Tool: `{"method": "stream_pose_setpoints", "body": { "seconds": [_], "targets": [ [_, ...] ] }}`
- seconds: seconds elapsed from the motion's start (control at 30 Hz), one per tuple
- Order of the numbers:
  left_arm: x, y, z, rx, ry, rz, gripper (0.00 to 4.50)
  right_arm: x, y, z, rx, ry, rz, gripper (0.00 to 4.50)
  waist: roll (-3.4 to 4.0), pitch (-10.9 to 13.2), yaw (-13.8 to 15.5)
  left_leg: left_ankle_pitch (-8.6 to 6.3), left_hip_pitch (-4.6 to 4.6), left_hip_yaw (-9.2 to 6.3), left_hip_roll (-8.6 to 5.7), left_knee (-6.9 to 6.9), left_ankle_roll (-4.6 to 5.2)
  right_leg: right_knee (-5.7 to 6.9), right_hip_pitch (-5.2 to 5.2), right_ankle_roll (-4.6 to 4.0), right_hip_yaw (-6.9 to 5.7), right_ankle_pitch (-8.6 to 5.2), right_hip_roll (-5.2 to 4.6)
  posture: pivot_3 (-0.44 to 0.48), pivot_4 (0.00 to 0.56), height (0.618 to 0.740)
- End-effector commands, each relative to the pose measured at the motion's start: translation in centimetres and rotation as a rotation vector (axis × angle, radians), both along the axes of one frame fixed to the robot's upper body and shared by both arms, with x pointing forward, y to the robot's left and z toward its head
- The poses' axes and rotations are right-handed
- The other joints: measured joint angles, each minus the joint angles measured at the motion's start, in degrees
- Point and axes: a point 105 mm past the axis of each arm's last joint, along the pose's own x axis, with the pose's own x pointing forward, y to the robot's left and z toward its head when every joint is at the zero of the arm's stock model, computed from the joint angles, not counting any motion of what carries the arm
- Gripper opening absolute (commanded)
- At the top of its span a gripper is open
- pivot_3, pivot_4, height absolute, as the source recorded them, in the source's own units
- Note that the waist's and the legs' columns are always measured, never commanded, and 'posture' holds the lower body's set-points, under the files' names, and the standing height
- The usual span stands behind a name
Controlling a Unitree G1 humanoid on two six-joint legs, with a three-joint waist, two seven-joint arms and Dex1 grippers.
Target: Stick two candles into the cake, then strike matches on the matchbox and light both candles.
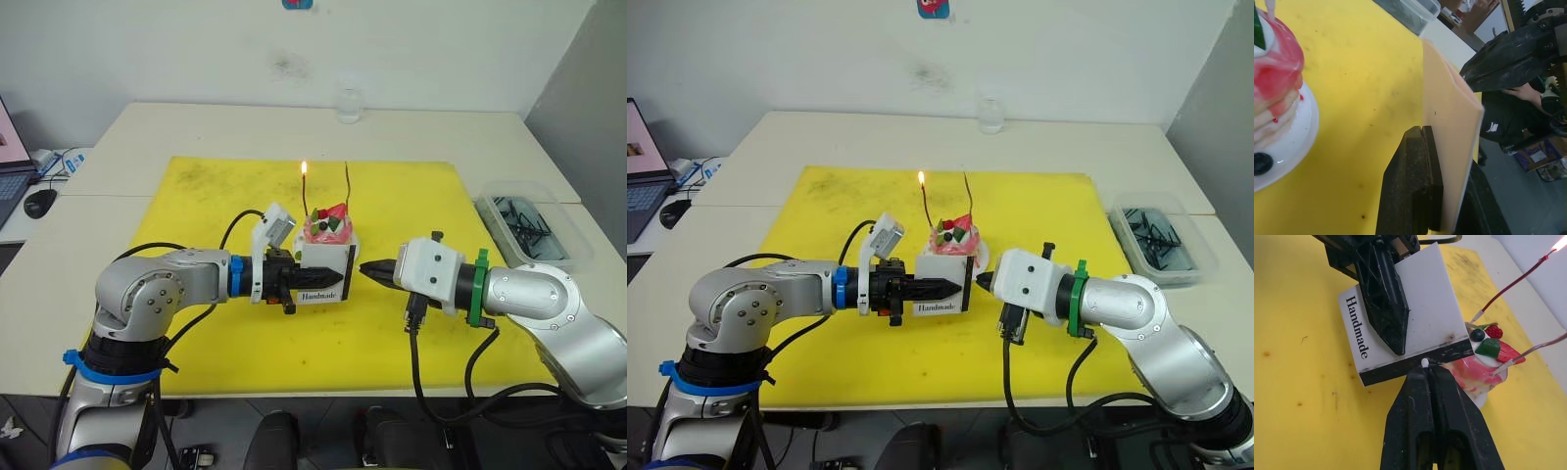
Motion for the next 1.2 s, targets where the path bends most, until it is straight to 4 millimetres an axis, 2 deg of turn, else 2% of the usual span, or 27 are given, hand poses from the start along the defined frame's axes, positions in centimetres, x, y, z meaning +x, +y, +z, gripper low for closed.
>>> {"method": "stream_pose_setpoints", "body": {
  "seconds": [0.03,0.9,1.1,1.2],
  "targets": [
    [-0.7,-0.4,1.0,-0.020,-0.024,-0.049,0.00,-0.3,0.3,0.5,0.001,-0.055,0.024,0.02,0.00,0.0,0.0,0.00,0.00,0.00,0.00,0.00,0.00,0.00,0.00,0.00,0.00,0.00,0.00,0.000,0.150,0.740],
    [-1.0,-1.1,1.5,-0.039,-0.031,-0.091,0.00,0.6,0.9,-1.0,-0.074,-0.084,0.062,0.02,0.00,0.0,0.0,0.00,0.00,0.00,-0.01,0.01,0.00,0.00,0.00,0.00,0.00,0.00,0.00,0.000,0.150,0.740],
    [-0.8,-1.4,1.8,-0.041,-0.059,-0.095,0.00,0.0,1.5,-2.0,-0.118,-0.066,0.133,0.02,0.00,0.0,0.0,0.00,0.00,0.01,-0.01,0.01,0.00,0.00,0.00,0.00,0.00,0.00,0.00,0.000,0.150,0.740],
    [-0.3,-1.2,2.1,-0.030,-0.093,-0.073,0.00,-1.0,1.3,-3.5,-0.183,-0.037,0.201,0.02,0.00,0.0,0.0,0.00,0.00,0.01,-0.02,0.01,0.00,0.00,0.00,0.00,0.00,0.00,0.00,0.000,0.150,0.740]
  ]
}}
